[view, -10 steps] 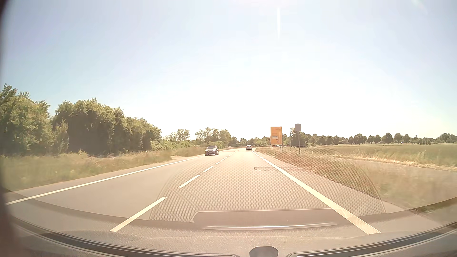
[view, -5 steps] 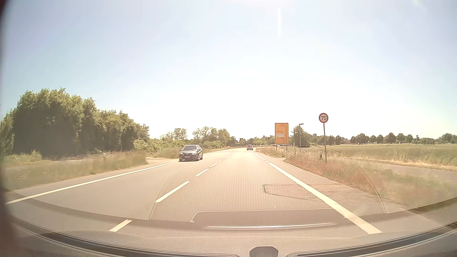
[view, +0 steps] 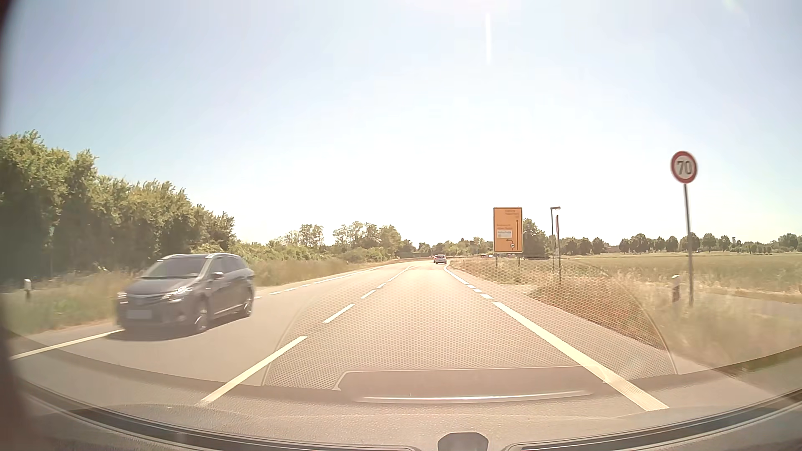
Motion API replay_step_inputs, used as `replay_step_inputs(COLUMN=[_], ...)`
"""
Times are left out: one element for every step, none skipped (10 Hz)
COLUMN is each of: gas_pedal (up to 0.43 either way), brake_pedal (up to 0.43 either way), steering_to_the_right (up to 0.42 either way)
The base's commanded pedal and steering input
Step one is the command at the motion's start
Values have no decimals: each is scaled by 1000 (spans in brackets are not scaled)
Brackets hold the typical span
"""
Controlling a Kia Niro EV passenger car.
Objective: Follow the waypoints while adhering to traffic rules and regulations
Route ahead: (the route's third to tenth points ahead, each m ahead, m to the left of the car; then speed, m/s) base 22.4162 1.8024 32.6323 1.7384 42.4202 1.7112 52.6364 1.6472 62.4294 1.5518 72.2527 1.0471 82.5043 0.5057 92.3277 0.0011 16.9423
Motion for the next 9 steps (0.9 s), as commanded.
replay_step_inputs(gas_pedal=[0, 0, 0, 0, 0, 0, 0, 0, 0], brake_pedal=[30, 30, 30, 30, 30, 30, 30, 30, 30], steering_to_the_right=[2, 2, 2, 2, 1, 2, 2, 2, 2])
